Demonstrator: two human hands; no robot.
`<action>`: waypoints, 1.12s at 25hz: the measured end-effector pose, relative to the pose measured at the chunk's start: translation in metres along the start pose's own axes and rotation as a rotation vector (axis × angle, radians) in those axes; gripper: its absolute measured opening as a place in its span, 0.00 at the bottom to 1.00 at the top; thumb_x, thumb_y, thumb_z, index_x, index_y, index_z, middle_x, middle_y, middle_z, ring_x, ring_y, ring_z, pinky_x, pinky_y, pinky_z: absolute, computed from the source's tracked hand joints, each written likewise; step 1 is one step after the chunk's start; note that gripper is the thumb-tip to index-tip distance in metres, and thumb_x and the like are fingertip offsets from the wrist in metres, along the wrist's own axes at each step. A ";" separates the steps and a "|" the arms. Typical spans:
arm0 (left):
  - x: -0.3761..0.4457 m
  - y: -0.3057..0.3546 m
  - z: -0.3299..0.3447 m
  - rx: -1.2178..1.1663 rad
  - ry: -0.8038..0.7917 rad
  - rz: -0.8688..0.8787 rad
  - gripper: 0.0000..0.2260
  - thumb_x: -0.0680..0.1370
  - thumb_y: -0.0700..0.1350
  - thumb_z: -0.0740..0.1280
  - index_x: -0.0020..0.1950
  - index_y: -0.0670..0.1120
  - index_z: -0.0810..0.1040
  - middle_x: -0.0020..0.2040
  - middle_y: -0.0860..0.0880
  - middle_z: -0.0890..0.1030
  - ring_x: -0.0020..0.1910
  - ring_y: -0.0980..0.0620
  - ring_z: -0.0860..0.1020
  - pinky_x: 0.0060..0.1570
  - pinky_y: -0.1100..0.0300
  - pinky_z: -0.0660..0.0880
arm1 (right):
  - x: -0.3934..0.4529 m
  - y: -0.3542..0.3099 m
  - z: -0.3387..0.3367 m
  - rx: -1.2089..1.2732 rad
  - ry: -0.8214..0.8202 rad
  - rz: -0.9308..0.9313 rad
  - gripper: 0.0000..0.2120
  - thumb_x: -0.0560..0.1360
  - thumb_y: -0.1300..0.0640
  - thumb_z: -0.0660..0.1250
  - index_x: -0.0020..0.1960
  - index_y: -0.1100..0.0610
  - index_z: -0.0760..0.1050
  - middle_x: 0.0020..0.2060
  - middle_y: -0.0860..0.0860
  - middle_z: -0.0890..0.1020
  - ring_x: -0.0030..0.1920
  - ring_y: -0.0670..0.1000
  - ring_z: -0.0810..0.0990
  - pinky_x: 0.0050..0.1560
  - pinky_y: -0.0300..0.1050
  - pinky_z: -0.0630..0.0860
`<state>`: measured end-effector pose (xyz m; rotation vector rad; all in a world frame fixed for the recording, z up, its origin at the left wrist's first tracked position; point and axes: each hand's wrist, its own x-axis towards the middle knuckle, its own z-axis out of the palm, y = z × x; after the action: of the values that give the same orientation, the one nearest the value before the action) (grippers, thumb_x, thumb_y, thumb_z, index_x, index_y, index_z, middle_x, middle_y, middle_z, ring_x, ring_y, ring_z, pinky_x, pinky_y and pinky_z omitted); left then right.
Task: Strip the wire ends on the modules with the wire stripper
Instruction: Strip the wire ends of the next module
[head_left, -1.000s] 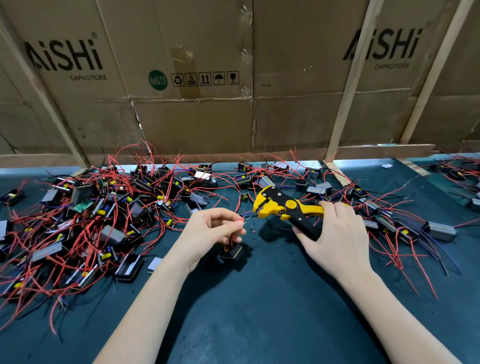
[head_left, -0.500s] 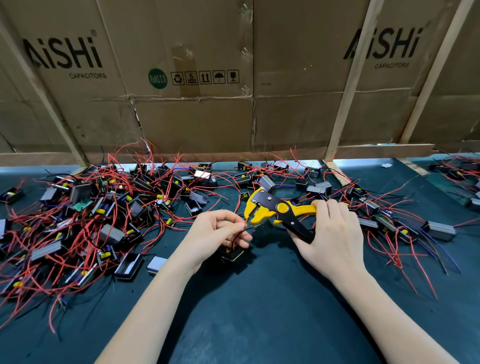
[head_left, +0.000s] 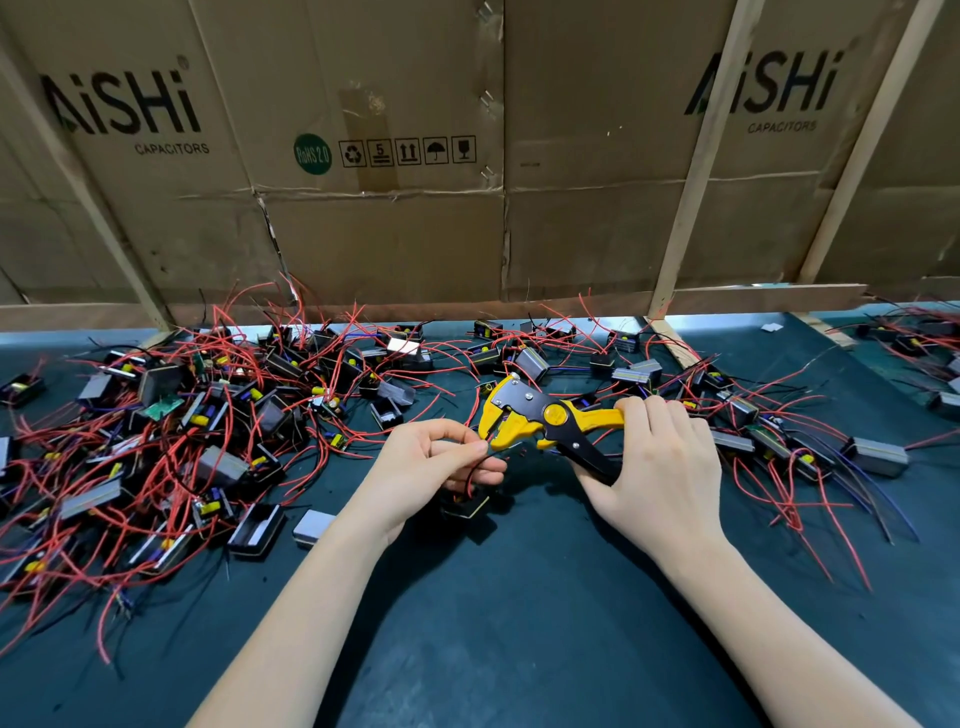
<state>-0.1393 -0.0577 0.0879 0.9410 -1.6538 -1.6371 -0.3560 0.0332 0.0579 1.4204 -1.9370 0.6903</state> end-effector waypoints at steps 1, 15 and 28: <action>0.000 0.000 0.000 -0.004 0.004 -0.005 0.02 0.79 0.38 0.67 0.47 0.41 0.77 0.43 0.40 0.86 0.41 0.47 0.86 0.36 0.65 0.78 | 0.000 0.000 0.000 -0.002 -0.004 0.001 0.27 0.65 0.39 0.73 0.48 0.62 0.74 0.40 0.55 0.75 0.42 0.60 0.74 0.42 0.52 0.67; 0.000 -0.001 -0.002 -0.023 -0.036 0.021 0.08 0.78 0.37 0.68 0.45 0.44 0.70 0.43 0.39 0.86 0.40 0.46 0.86 0.34 0.65 0.77 | 0.001 -0.003 -0.006 -0.009 -0.149 0.042 0.24 0.58 0.40 0.79 0.38 0.58 0.75 0.30 0.51 0.78 0.34 0.58 0.79 0.37 0.47 0.71; 0.001 0.000 -0.008 0.106 -0.168 0.052 0.12 0.76 0.48 0.72 0.55 0.44 0.77 0.46 0.44 0.86 0.44 0.49 0.85 0.42 0.64 0.77 | 0.001 0.005 -0.004 -0.073 -0.065 0.133 0.32 0.64 0.33 0.73 0.52 0.59 0.77 0.43 0.56 0.78 0.47 0.61 0.75 0.44 0.53 0.67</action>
<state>-0.1328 -0.0631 0.0880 0.8227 -1.8782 -1.6454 -0.3599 0.0366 0.0610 1.2931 -2.1007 0.6340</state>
